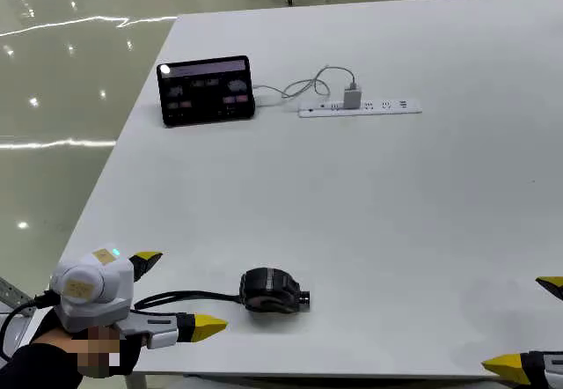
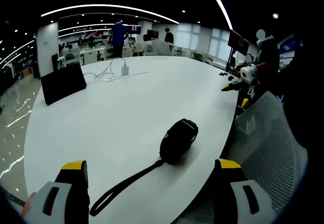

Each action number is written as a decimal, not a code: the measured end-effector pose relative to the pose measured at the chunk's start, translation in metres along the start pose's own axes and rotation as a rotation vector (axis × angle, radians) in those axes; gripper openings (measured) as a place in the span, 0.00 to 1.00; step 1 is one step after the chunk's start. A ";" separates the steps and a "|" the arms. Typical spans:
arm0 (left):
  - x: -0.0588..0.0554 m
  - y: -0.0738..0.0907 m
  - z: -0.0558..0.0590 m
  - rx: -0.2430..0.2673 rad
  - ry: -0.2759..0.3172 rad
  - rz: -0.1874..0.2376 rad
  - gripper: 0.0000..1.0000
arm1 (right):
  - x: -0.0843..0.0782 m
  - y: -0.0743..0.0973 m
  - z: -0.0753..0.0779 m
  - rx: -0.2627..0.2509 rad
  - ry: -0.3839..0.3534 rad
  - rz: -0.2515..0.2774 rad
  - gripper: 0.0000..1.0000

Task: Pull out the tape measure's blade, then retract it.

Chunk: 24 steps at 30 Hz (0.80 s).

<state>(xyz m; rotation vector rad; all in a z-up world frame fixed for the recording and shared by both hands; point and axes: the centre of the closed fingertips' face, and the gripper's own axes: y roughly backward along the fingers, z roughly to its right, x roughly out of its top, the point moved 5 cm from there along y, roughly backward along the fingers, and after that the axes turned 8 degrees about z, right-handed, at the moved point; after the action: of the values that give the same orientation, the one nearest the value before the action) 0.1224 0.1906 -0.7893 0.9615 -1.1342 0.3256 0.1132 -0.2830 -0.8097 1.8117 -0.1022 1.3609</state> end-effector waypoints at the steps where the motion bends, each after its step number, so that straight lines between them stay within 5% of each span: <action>1: 0.000 0.001 0.001 -0.002 -0.004 -0.002 1.00 | -0.001 0.001 0.000 -0.002 -0.001 0.002 1.00; 11: -0.011 0.008 0.003 0.000 0.003 -0.011 1.00 | -0.006 0.006 0.000 -0.017 -0.010 -0.013 1.00; 24: -0.008 0.006 0.003 -0.013 -0.002 -0.006 1.00 | 0.002 0.000 0.001 -0.028 0.000 0.006 1.00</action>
<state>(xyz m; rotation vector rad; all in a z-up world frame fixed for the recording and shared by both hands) 0.1137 0.1937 -0.7935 0.9541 -1.1339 0.3119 0.1143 -0.2827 -0.8078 1.7901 -0.1265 1.3573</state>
